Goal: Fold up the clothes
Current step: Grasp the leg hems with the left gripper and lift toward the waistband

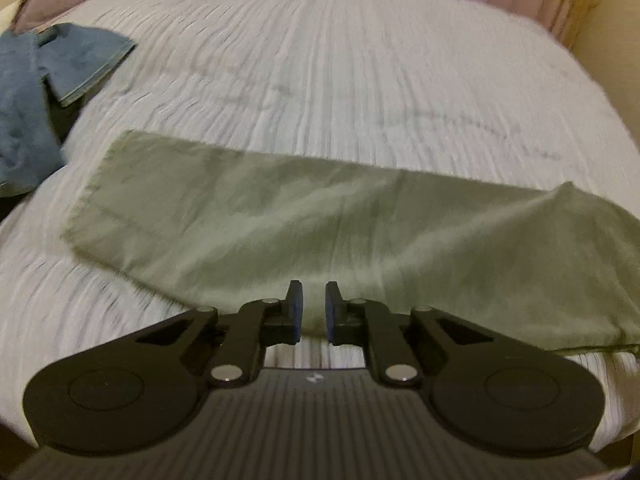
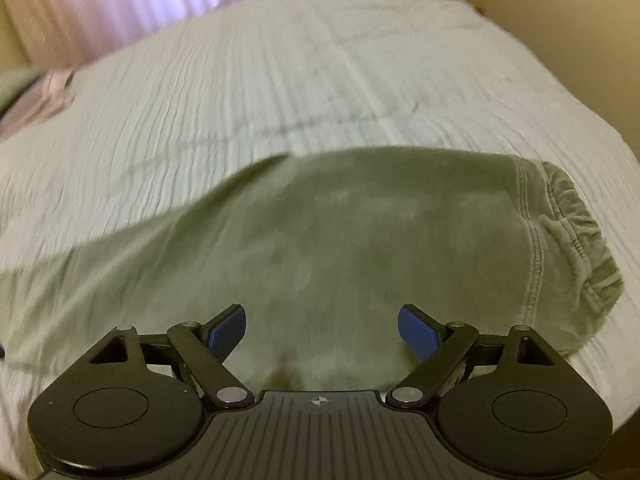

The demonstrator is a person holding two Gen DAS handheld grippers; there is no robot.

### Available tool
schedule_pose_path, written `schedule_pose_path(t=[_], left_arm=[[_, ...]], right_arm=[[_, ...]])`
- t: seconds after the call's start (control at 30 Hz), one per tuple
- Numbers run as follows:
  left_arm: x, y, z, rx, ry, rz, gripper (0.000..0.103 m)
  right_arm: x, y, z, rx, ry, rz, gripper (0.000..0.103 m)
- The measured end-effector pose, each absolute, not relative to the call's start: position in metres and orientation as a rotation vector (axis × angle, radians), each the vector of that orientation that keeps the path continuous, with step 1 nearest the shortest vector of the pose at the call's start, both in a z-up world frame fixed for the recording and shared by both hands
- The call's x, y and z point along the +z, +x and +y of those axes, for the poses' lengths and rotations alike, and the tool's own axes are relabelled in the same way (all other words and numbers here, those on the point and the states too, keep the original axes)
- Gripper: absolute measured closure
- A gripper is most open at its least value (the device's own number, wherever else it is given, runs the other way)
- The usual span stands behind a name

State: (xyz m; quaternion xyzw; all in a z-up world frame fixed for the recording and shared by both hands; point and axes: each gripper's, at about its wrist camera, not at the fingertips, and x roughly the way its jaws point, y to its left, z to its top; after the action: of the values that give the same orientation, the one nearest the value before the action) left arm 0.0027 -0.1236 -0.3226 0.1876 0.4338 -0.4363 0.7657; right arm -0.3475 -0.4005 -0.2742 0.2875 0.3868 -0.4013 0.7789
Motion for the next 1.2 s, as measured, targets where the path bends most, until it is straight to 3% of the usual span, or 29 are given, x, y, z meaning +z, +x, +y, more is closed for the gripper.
schedule_pose_path(t=[0.3, 0.57, 0.63, 0.73, 0.87, 1.2], left_arm=[[-0.404, -0.018, -0.122, -1.070, 0.388, 0.784, 0.093], [-0.388, -0.033, -0.080, -1.052, 0.272, 0.672, 0.093], [-0.390, -0.030, -0.071, -1.037, 0.256, 0.651, 0.084], [-0.413, -0.011, -0.072, -0.952, 0.260, 0.783, 0.085], [-0.400, 0.002, -0.049, -0.971, 0.074, 0.828, 0.086], [-0.382, 0.043, -0.007, -0.931, -0.153, 0.904, 0.074]], right_arm=[[-0.325, -0.358, -0.395, -0.928, 0.486, 0.622, 0.017], [-0.352, -0.388, -0.342, -0.965, 0.350, 0.493, 0.017], [-0.343, -0.394, -0.330, -0.934, 0.344, 0.476, 0.017], [-0.340, -0.390, -0.320, -0.925, 0.335, 0.498, 0.017], [-0.334, -0.381, -0.306, -0.895, 0.344, 0.528, 0.017], [-0.332, -0.286, -0.260, -0.744, 0.340, 0.573, 0.017]])
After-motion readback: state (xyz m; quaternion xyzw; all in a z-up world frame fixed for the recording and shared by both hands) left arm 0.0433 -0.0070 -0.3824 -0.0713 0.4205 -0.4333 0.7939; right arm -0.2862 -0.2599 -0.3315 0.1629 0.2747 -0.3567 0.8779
